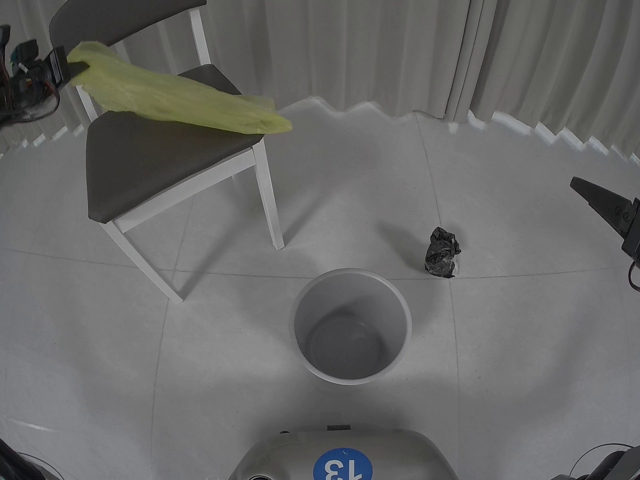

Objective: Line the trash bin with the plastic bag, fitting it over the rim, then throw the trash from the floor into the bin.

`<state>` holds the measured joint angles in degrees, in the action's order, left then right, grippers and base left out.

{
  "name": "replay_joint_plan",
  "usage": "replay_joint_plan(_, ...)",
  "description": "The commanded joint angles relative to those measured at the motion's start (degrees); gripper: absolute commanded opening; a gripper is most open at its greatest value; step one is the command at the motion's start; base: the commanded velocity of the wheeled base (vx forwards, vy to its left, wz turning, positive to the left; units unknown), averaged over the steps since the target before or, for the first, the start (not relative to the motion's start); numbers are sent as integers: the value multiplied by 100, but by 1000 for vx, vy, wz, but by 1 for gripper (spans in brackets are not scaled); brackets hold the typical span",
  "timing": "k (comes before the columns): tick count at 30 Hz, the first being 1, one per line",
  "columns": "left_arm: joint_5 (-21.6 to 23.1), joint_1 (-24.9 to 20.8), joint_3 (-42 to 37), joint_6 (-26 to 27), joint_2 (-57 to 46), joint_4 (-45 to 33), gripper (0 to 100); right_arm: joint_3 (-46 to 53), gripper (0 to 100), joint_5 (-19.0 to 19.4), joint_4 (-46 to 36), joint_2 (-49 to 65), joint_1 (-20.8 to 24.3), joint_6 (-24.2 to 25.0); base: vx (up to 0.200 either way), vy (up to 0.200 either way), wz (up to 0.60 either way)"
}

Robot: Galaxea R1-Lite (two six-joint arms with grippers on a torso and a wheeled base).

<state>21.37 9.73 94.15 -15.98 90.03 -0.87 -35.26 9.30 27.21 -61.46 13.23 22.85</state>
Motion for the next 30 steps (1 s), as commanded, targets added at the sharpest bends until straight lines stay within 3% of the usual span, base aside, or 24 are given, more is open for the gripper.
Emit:
replay_joint_plan(1, 25, -569, 921, 51, -425, -537, 0, -359, 100, -7, -14, -164, 365, 1, 0, 0, 0)
replay_joint_plan(6, 25, -982, 2044, 517, -451, -1654, 0, -517, 100, -412, -163, -560, 1033, 53, 0, 0, 0)
replay_joint_plan(11, 16, -1298, 2044, 798, -389, -2568, 0, -474, 100, -728, -111, -762, 1490, 176, 0, 0, 0)
replay_joint_plan(19, -45, -1781, 2044, 1273, -161, -3148, 0, -430, 100, -737, -102, -779, 1516, 194, 0, 0, 0)
replay_joint_plan(30, -54, -2274, 2044, 1378, -592, -3359, 0, -359, 100, -710, -102, -920, 1569, 203, 0, 0, 0)
